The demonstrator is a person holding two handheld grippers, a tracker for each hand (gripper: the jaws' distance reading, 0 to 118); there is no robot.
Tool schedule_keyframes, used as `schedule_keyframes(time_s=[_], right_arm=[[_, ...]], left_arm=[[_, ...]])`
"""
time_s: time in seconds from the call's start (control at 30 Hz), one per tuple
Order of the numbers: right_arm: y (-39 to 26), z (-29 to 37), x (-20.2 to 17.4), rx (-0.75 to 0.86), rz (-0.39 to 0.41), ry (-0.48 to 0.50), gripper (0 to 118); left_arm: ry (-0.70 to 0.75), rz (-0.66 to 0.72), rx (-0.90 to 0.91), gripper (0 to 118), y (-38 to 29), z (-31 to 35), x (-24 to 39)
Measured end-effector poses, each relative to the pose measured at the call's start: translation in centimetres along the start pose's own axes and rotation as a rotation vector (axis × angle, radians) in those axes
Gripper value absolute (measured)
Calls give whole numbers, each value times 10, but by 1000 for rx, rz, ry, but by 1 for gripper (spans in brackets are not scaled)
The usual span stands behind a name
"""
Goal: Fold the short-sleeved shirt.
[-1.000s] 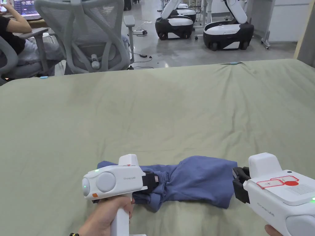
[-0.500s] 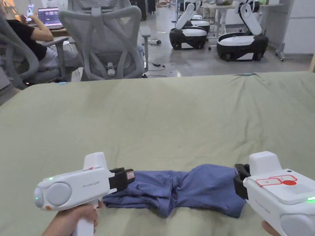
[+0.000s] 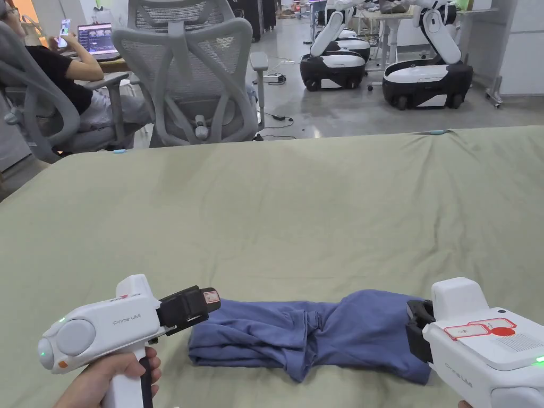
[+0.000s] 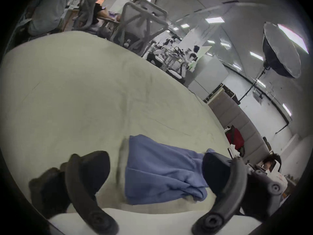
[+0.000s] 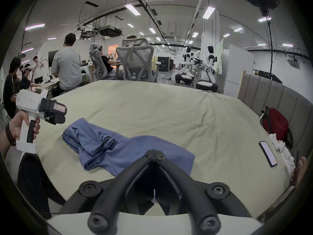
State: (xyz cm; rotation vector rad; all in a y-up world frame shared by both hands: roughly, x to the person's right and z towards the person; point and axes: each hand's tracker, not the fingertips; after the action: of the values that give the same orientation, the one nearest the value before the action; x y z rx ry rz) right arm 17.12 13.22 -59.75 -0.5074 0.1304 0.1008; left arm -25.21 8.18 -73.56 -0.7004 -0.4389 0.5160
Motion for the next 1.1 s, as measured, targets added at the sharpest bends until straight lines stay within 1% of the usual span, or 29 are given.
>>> schedule_keyframes(time_s=[0.13, 0.17, 0.2, 0.27, 0.3, 0.37, 0.4, 0.43, 0.47, 0.5, 0.53, 0.63, 0.7, 0.8, 0.9, 1.0, 1.1], right_arm=[[0, 1, -1, -3, 4, -1, 0], [0, 1, 0, -3, 2, 0, 0], [1, 2, 1, -3, -2, 1, 0], [1, 3, 2, 0, -4, 0, 0], [1, 3, 2, 0, -3, -2, 0], [0, 2, 2, -2, -1, -2, 0], [-1, 1, 3, -2, -3, -2, 0], [-1, 1, 3, -3, -5, -2, 0], [-1, 1, 3, -2, -6, -2, 0], [-2, 0, 4, -1, -7, -1, 0], [-2, 1, 4, -1, -9, -2, 0], [-3, 2, 5, -4, -9, -2, 0], [-3, 4, 6, -3, -6, -4, 0], [-2, 8, 7, 4, -15, -7, 0], [-2, 10, 7, 16, -23, -10, 0], [-1, 9, 7, 24, -31, -7, 0], [0, 9, 6, 25, -30, 4, 0]], left_arm=[[-8, 26, -78, 111, -9, -14, -6], [-14, 30, -102, 108, -11, -20, -6], [-3, 54, -130, 102, -13, -25, -5], [-13, 65, -144, 69, -17, -31, -2], [-14, 56, -141, 56, -18, -32, 2], [10, 15, -143, 47, -22, -36, 9], [7, -17, -155, 31, -23, -37, 13], [5, -46, -165, 20, -24, -37, 15], [6, -70, -168, 19, -25, -37, 22], [60, -114, -135, 19, -25, -34, 27], [70, -128, -129, 18, -25, -32, 29], [49, -93, -108, 17, -17, -19, 28], [63, -84, -84, 17, -6, -9, 15], [194, -96, -52, 17, 9, 8, -13], [278, -70, -40, 17, 19, 24, -36], [272, -69, -31, 17, 22, 28, -37], [255, -88, -8, 17, 23, 34, -11]])
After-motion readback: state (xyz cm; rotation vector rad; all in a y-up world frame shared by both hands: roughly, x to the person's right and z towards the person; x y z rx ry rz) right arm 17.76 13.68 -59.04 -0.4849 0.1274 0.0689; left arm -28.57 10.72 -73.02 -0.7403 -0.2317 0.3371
